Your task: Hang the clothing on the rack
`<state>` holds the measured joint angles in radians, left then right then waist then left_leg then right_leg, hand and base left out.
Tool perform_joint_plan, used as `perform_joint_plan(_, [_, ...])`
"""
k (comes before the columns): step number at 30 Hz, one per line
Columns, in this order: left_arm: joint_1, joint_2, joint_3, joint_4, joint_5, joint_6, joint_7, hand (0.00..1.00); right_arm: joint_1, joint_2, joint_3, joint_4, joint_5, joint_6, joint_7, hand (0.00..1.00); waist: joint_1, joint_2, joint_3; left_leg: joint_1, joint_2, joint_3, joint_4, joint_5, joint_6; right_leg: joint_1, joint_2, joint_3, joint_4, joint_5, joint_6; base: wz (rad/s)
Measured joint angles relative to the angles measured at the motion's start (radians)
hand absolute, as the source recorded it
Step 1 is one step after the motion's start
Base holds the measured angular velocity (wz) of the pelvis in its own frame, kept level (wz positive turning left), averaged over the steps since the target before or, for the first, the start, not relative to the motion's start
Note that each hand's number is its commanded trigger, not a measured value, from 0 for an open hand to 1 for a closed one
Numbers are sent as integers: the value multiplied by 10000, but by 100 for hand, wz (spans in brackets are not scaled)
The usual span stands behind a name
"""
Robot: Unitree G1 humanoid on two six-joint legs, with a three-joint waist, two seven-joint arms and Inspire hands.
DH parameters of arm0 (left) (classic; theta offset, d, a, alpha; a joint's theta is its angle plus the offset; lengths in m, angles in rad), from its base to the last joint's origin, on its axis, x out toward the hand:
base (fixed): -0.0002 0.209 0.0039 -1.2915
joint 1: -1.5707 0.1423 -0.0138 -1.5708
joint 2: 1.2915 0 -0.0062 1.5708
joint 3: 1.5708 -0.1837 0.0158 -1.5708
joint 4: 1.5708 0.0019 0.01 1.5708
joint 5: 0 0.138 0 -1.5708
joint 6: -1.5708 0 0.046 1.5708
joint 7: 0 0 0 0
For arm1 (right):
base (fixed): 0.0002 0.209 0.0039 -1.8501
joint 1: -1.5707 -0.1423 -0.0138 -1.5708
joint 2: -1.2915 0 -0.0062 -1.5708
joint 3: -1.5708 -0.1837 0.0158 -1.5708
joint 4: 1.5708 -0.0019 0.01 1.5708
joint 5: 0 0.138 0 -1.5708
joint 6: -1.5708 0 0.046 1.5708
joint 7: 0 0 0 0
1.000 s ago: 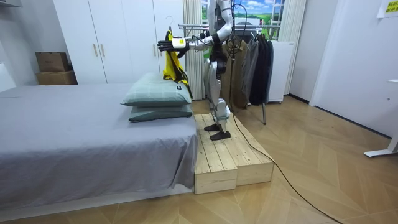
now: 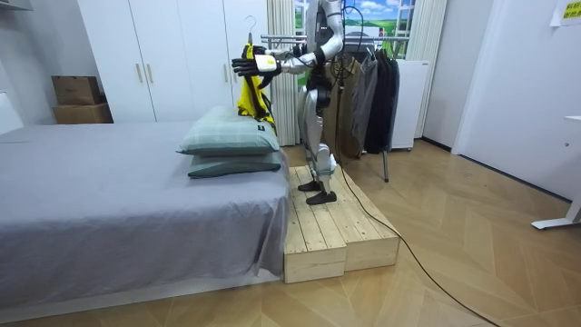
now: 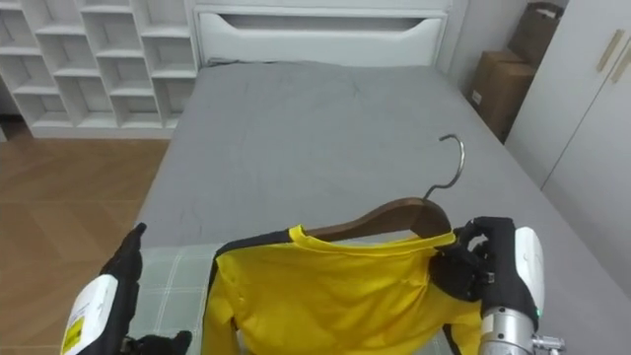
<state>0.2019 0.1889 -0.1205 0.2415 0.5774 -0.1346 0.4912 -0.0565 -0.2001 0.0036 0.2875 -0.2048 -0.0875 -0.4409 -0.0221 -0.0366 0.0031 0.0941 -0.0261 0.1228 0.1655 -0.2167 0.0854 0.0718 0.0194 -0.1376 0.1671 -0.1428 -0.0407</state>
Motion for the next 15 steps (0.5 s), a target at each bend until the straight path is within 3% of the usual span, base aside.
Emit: perform_joint_plan(15, [193,-202,-194,227,-743,27,-55,0,52,68,151,-20,-1057,0,85,100,37,-48,-24,-53,1,-226,24,1,0,-73,-10,-151,-1,0,-1,4])
